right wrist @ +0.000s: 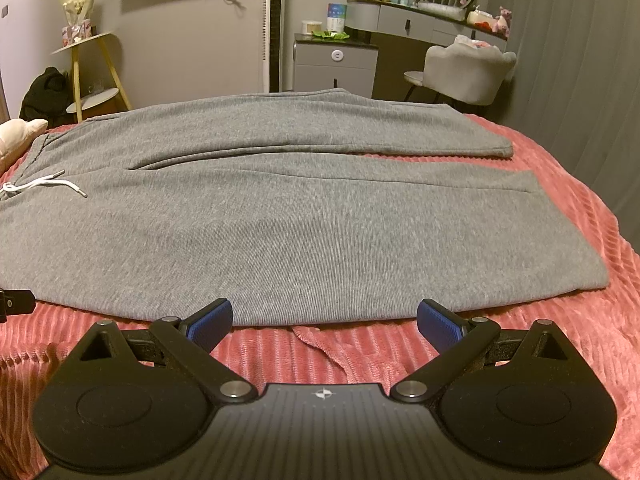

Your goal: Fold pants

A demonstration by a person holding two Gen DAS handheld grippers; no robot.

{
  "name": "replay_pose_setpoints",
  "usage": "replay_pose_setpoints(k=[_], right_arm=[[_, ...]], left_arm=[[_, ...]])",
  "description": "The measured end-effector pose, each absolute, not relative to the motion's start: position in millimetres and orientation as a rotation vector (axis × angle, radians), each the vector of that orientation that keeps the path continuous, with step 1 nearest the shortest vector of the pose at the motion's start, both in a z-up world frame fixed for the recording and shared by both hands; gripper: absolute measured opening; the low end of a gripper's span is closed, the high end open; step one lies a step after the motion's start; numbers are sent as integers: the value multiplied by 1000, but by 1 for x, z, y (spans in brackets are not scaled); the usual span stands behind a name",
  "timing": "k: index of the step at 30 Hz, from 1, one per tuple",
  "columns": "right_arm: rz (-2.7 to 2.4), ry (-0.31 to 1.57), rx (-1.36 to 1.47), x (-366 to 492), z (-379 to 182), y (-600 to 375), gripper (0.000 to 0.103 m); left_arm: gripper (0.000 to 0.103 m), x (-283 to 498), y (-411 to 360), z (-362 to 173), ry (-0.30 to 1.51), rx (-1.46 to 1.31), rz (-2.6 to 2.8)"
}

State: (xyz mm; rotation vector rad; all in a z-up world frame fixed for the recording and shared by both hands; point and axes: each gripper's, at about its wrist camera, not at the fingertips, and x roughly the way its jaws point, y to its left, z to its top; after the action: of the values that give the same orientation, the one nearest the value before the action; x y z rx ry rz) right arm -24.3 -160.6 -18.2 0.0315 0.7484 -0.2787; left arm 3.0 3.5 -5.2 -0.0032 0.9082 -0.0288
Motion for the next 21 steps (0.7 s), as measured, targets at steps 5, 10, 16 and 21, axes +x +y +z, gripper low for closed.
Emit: replay_pose_setpoints(k=[5,10,16,21], right_arm=[[-278,748,40,-24,-18,-161,99],[-276,749,51,-24,-18,-163,99],[-276,749,52,-24,-18,-163,99],[-276,749,53,-24,-17,-163,99]], left_arm=[[103,3,4,-5,909,-3,-29],[103,3,4,-5,910,-4,-29],[103,3,4,-6,911,-6,-27],[103,3,4,-6,913,-7,-27]])
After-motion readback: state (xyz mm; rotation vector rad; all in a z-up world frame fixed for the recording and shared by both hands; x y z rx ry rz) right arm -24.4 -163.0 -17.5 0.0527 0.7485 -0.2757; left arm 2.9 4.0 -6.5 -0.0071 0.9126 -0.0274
